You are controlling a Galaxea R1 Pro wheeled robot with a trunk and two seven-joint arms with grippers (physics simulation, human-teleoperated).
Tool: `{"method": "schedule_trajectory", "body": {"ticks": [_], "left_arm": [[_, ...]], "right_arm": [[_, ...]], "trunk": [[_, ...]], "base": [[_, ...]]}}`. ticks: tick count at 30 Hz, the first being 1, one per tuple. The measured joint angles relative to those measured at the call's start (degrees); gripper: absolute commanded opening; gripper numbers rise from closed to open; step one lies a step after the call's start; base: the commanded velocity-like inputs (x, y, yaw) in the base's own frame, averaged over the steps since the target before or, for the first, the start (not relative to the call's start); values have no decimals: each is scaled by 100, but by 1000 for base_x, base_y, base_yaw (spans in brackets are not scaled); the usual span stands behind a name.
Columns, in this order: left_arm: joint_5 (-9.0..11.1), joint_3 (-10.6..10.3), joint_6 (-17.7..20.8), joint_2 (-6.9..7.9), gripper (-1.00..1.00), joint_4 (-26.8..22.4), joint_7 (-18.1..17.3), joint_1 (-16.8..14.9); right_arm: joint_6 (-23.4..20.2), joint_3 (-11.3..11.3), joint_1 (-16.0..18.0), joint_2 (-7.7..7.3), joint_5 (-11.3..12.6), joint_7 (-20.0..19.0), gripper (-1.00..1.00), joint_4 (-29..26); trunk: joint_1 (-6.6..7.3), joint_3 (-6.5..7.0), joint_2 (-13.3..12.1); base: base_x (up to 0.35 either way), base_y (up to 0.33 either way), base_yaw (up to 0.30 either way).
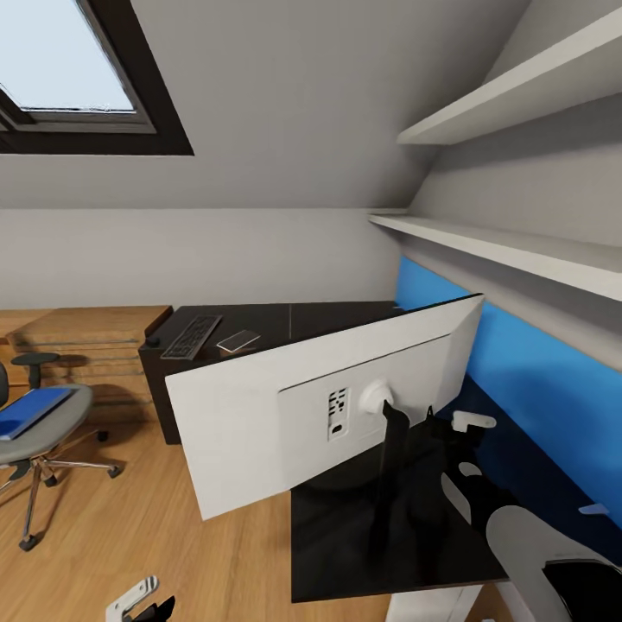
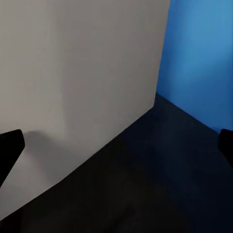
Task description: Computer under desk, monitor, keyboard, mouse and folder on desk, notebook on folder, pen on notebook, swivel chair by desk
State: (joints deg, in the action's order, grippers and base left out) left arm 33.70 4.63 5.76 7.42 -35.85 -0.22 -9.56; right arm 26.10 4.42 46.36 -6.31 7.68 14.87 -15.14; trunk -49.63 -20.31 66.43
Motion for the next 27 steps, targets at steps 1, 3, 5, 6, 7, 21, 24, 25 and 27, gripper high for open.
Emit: {"method": "schedule_trajectory", "body": {"ticks": [1,3,5,6,7,21,24,25,27], "left_arm": [[1,0,0,0,100,0,0,0],[-2,0,0,-2,100,0,-1,0],[-4,0,0,-7,100,0,0,2],[-4,0,0,-8,100,0,-1,2],[-4,1,0,-9,100,0,1,3],[3,0,-1,-17,100,25,6,3],[-2,0,-1,-19,100,26,6,1],[-3,0,-1,-22,100,27,6,0],[-4,-1,-6,-25,100,27,6,1]], "right_arm": [[0,0,0,0,1,0,100,0],[5,2,0,1,6,0,100,1],[6,4,0,1,15,-2,100,1],[7,5,0,1,17,-2,100,1],[7,4,0,1,17,-2,100,0],[5,10,2,12,26,-5,100,2],[4,10,2,12,28,-5,100,1],[6,10,2,12,26,-4,100,1],[5,10,2,9,27,-4,100,2]], "trunk": [[0,0,0],[0,0,0],[0,0,0],[0,0,0],[0,0,0],[-3,-13,0],[-2,-27,0],[-1,-33,0],[-1,-45,0]], "base": [[3,0,0],[1,0,0],[0,0,0],[0,0,0],[0,0,0],[-125,-65,111],[-167,-171,214],[-57,-222,203],[-41,-248,200]]}}
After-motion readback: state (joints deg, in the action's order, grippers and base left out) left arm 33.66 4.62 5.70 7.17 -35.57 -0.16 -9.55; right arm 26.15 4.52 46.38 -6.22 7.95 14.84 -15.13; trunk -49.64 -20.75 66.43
